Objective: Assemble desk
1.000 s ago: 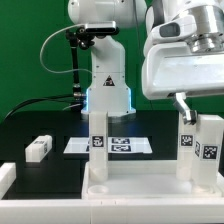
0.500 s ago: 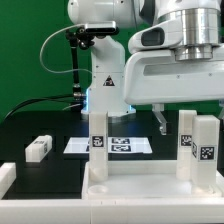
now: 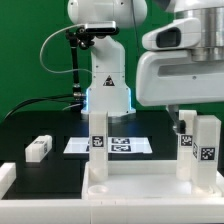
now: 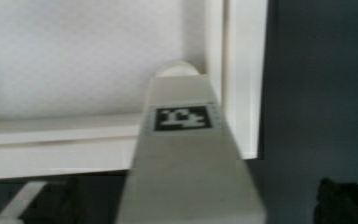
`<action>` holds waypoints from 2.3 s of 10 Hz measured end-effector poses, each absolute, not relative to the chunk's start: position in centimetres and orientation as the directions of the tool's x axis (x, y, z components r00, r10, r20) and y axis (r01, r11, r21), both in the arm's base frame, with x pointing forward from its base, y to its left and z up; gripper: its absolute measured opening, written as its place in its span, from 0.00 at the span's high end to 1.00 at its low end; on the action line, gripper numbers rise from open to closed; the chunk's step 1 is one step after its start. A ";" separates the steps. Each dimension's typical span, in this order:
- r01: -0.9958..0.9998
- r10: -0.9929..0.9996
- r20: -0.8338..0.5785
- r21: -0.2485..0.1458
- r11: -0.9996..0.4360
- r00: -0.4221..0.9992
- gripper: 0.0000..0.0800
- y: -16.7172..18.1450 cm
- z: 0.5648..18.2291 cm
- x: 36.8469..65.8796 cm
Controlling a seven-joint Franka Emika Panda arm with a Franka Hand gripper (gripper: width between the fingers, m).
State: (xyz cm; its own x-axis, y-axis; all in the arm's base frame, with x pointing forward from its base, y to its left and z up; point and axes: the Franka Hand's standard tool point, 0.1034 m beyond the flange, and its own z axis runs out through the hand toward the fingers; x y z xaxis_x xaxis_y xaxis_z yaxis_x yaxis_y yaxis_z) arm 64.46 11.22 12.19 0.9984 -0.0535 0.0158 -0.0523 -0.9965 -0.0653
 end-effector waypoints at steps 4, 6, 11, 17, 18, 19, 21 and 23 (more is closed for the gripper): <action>-0.075 -0.077 0.016 -0.066 -0.995 0.997 0.35 11.4 12.2 64.6; -0.214 -0.215 0.006 -0.070 -0.974 0.977 0.52 11.5 12.2 64.5; -0.526 -0.528 0.010 -0.077 -0.847 0.849 0.63 10.9 12.0 64.5; -0.974 -0.976 -0.076 -0.109 -0.197 0.206 0.63 10.7 11.9 64.2; -0.983 -0.984 -0.084 -0.108 -0.150 0.160 0.63 10.7 11.9 64.1; -0.989 -0.989 -0.087 -0.102 -0.107 0.116 0.63 11.0 11.9 64.0; -0.963 -0.965 -0.069 -0.108 -0.245 0.253 0.63 11.0 11.8 64.0; -0.797 -0.801 -0.023 -0.122 -0.592 0.599 0.23 12.1 11.7 64.0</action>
Offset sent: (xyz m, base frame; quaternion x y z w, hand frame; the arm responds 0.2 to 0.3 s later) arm 0.0000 0.0000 0.0000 0.0000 0.0000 0.0000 1.0000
